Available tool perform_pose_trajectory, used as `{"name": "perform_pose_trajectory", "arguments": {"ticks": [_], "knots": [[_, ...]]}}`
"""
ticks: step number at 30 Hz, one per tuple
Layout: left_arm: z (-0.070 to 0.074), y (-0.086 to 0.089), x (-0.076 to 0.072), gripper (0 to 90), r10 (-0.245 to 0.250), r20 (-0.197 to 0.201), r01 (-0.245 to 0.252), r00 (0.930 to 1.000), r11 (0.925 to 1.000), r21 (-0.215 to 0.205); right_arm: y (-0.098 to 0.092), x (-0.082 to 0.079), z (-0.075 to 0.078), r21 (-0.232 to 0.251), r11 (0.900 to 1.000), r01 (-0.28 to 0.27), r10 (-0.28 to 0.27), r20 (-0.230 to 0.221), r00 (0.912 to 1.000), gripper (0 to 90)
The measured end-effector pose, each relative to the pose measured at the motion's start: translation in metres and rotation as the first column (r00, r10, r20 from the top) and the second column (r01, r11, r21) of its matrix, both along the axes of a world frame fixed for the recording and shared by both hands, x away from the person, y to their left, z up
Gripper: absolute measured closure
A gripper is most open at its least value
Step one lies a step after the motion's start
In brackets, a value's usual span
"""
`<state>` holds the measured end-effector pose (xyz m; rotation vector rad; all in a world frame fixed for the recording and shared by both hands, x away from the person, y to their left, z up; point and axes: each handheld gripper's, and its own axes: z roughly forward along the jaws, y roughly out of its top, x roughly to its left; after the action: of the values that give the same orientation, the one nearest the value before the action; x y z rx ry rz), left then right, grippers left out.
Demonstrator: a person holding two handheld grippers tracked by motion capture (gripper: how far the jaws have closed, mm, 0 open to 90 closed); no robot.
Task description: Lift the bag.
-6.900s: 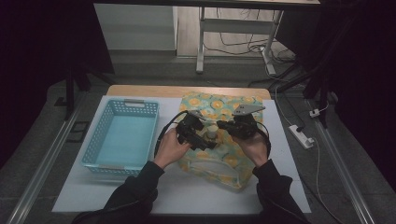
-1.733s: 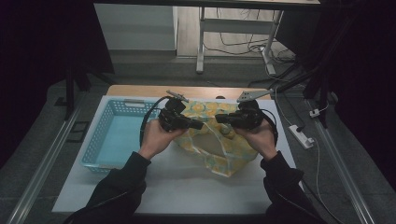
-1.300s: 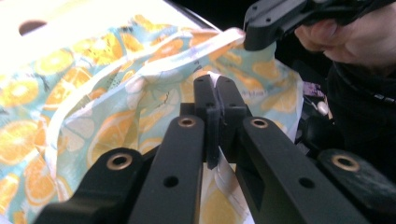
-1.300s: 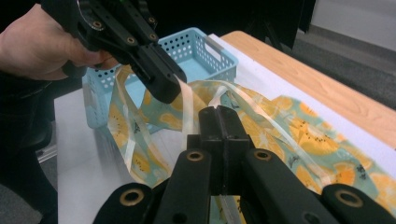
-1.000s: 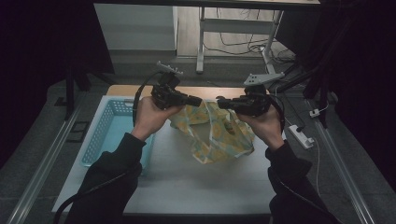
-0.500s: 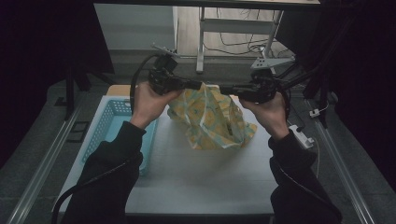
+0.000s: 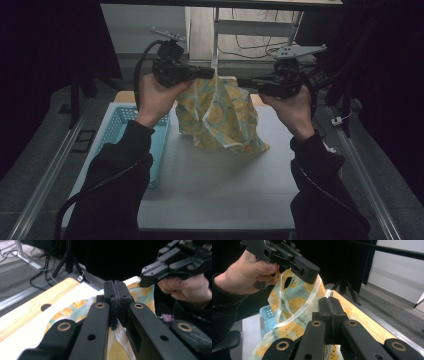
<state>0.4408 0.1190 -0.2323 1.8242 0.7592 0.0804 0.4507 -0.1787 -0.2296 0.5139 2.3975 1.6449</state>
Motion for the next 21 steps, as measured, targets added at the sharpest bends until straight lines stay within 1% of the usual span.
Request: {"name": "perform_pose_trajectory", "arguments": {"ticks": [3,9,10,12,15,19,21], "knots": [[0.005,0.002,-0.001,89.4,0.012,0.013,-0.011,0.9998,0.9999,-0.009,0.003,-0.002,0.006,-0.002,1.000,0.002,-0.002,0.017,0.9998,90.0],[0.012,0.007,-0.004,89.3,0.030,0.036,-0.029,0.9989,0.9991,-0.031,0.006,-0.004,0.015,0.008,1.000,0.002,-0.002,0.033,0.9994,90.0],[0.012,0.007,-0.004,89.3,0.034,0.039,-0.033,0.9986,0.9990,-0.029,0.007,-0.005,0.016,0.009,1.000,0.001,-0.001,0.034,0.9994,90.0],[0.010,0.007,-0.004,89.3,0.043,0.044,-0.042,0.9981,0.9991,-0.008,0.009,-0.005,0.016,0.001,1.000,0.003,-0.003,0.039,0.9992,90.0],[0.005,0.006,-0.002,89.2,0.051,0.042,-0.051,0.9978,0.9986,0.013,0.011,-0.004,0.011,-0.012,1.000,0.009,-0.008,0.042,0.9991,90.0],[-0.004,0.004,0.000,89.0,0.054,0.040,-0.055,0.9977,0.9979,0.035,0.012,0.002,-0.002,-0.025,0.999,0.023,-0.022,0.039,0.9990,90.0],[-0.010,0.004,0.002,88.9,0.053,0.036,-0.054,0.9980,0.9980,0.032,0.011,0.004,-0.009,-0.031,0.999,0.029,-0.028,0.036,0.9989,90.0]]}}
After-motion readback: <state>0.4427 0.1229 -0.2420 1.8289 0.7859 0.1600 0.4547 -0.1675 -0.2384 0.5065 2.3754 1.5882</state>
